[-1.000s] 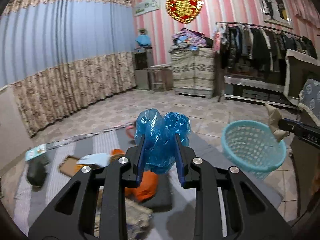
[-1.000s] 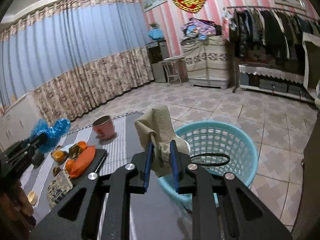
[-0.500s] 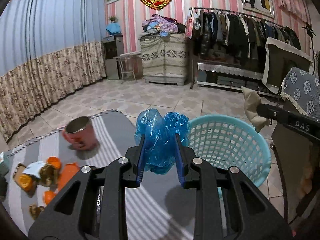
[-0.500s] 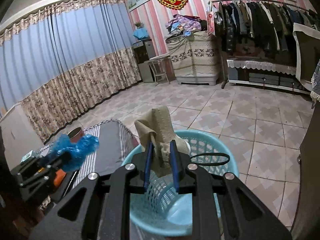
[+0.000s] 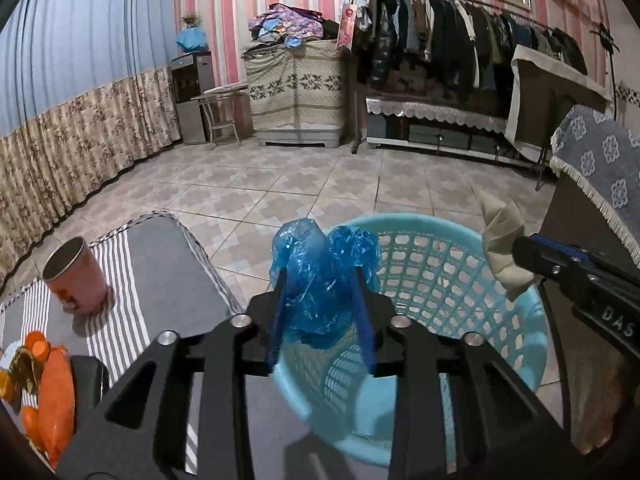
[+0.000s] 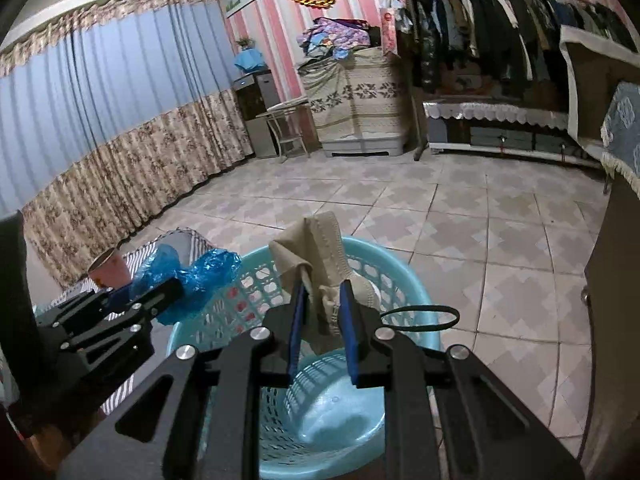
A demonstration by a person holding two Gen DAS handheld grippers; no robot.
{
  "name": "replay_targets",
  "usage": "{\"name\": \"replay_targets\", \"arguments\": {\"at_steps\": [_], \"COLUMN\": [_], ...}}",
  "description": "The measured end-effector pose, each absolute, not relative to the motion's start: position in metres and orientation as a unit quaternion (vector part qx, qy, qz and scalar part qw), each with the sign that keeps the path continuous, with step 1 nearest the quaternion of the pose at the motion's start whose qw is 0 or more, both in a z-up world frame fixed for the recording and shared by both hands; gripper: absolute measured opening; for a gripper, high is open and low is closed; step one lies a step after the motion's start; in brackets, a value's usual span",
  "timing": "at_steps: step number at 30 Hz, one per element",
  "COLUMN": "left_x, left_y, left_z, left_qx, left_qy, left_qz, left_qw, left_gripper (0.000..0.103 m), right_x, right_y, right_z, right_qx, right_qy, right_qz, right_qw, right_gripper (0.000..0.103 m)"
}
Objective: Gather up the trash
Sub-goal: 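Open the left tool to drop the blue bag while the right tool drops the cloth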
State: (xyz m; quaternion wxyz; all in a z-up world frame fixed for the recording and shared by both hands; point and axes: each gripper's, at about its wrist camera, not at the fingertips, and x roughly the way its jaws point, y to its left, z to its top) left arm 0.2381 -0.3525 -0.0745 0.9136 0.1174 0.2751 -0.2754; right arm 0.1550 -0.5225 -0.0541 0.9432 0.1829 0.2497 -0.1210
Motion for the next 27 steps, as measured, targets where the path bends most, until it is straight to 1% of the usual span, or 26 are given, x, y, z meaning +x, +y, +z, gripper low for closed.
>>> {"name": "replay_targets", "arguments": {"at_steps": [2, 4, 6, 8, 10, 14, 15, 16, 18, 20, 21, 22, 25, 27], "left_x": [0.239, 0.239, 0.239, 0.237, 0.235, 0.227, 0.225, 0.225, 0.223, 0.223, 0.223, 0.222, 0.216, 0.211], "left_y": [-0.354, -0.350, -0.346, -0.338, -0.329, -0.303, -0.297, -0.295, -0.286, -0.280, -0.277, -0.275, -0.266, -0.262], "left_z": [-0.073, -0.072, -0.068, -0.065, -0.061, -0.053, -0.051, -0.050, -0.047, -0.045, -0.044, -0.043, -0.040, -0.034], "left_qx": [0.118, 0.119, 0.123, 0.124, 0.122, 0.111, 0.107, 0.105, 0.100, 0.096, 0.094, 0.092, 0.091, 0.092], "left_qy": [0.270, 0.267, 0.262, 0.256, 0.248, 0.237, 0.235, 0.234, 0.230, 0.231, 0.232, 0.232, 0.224, 0.214], "left_qz": [-0.272, -0.267, -0.254, -0.241, -0.228, -0.204, -0.200, -0.197, -0.186, -0.180, -0.177, -0.175, -0.167, -0.156], "left_qw": [0.916, 0.918, 0.923, 0.928, 0.933, 0.943, 0.945, 0.946, 0.950, 0.951, 0.952, 0.952, 0.956, 0.960], "left_gripper": [0.058, 0.066, 0.069, 0.078, 0.084, 0.087, 0.088, 0.089, 0.091, 0.091, 0.091, 0.091, 0.091, 0.093], "right_x": [0.154, 0.154, 0.153, 0.154, 0.153, 0.157, 0.158, 0.161, 0.166, 0.171, 0.173, 0.173, 0.177, 0.175], "right_y": [-0.527, -0.531, -0.532, -0.533, -0.534, -0.529, -0.526, -0.522, -0.511, -0.505, -0.502, -0.500, -0.498, -0.498], "right_z": [-0.057, -0.059, -0.062, -0.063, -0.064, -0.070, -0.071, -0.071, -0.070, -0.069, -0.069, -0.071, -0.069, -0.069], "right_qx": [0.193, 0.197, 0.200, 0.199, 0.200, 0.199, 0.196, 0.191, 0.181, 0.175, 0.173, 0.170, 0.168, 0.174], "right_qy": [0.250, 0.251, 0.252, 0.253, 0.251, 0.254, 0.256, 0.256, 0.254, 0.251, 0.251, 0.250, 0.252, 0.250], "right_qz": [-0.123, -0.125, -0.126, -0.127, -0.126, -0.118, -0.114, -0.112, -0.113, -0.111, -0.111, -0.115, -0.120, -0.118], "right_qw": [0.941, 0.939, 0.938, 0.938, 0.939, 0.939, 0.940, 0.941, 0.944, 0.946, 0.946, 0.946, 0.946, 0.945], "right_gripper": [0.018, 0.018, 0.019, 0.019, 0.019, 0.019, 0.019, 0.022, 0.023, 0.033, 0.049, 0.060, 0.069, 0.083]}}
